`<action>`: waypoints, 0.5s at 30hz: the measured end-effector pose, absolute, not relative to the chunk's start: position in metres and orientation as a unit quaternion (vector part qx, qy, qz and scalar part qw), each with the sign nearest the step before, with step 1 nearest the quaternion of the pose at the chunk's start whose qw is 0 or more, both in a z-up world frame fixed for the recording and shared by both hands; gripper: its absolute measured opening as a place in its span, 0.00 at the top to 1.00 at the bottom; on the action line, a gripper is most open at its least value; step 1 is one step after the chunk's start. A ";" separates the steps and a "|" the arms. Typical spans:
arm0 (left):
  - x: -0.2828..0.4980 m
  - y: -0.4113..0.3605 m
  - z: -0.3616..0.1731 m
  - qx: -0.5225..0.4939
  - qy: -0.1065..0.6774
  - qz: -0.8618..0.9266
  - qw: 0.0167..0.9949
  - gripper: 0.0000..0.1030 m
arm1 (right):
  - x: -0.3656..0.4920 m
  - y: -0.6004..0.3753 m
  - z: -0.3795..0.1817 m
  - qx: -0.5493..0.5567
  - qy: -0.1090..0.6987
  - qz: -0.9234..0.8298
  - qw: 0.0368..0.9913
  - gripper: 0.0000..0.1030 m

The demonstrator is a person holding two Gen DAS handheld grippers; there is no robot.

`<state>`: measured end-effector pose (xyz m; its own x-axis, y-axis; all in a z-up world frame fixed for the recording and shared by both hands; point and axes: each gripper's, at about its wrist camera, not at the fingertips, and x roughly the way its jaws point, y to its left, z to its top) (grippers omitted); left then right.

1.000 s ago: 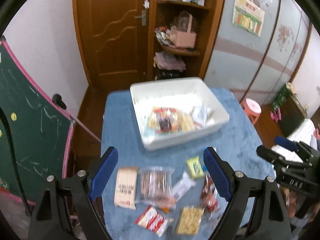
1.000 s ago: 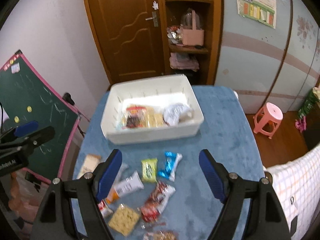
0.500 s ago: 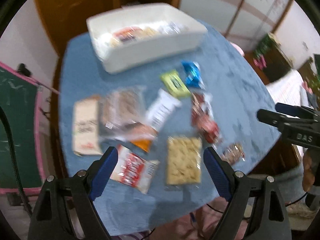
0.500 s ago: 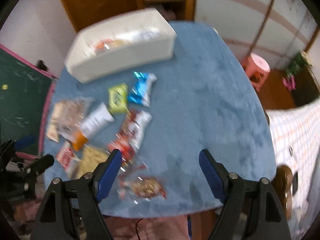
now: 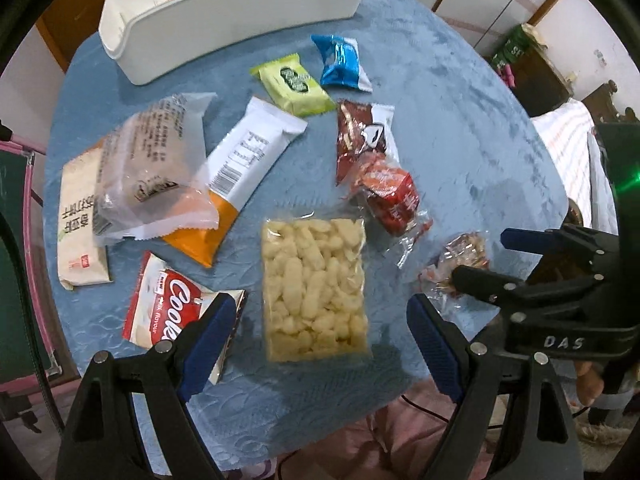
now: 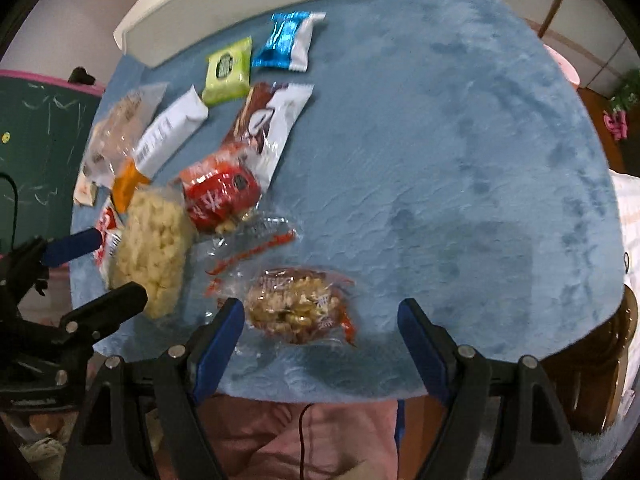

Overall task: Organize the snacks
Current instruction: 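Grasp the clear puffed-corn bag with the left tool while the right tool grasps the nut bag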

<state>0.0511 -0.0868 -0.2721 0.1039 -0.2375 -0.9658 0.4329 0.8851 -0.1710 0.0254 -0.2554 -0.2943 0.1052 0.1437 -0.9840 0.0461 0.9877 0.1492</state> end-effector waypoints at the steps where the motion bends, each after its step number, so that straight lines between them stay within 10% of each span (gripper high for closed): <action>1: 0.052 -0.087 -0.273 0.078 0.632 -0.226 0.737 0.16 | 0.026 -0.253 -0.299 0.073 0.670 0.039 0.738 0.23; 7: 0.055 -0.091 -0.281 0.080 0.638 -0.227 0.732 0.17 | 0.029 -0.237 -0.310 0.065 0.671 0.072 0.735 0.47; 15: 0.062 -0.098 -0.291 0.070 0.650 -0.230 0.721 0.23 | 0.028 -0.239 -0.301 0.065 0.670 0.080 0.735 0.50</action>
<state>0.0621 -0.0975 -0.2907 0.0504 -0.2402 -0.9694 0.4229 0.8845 -0.1971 0.0283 -0.2395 -0.3008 0.0903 0.2040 -0.9748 -0.0300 0.9789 0.2021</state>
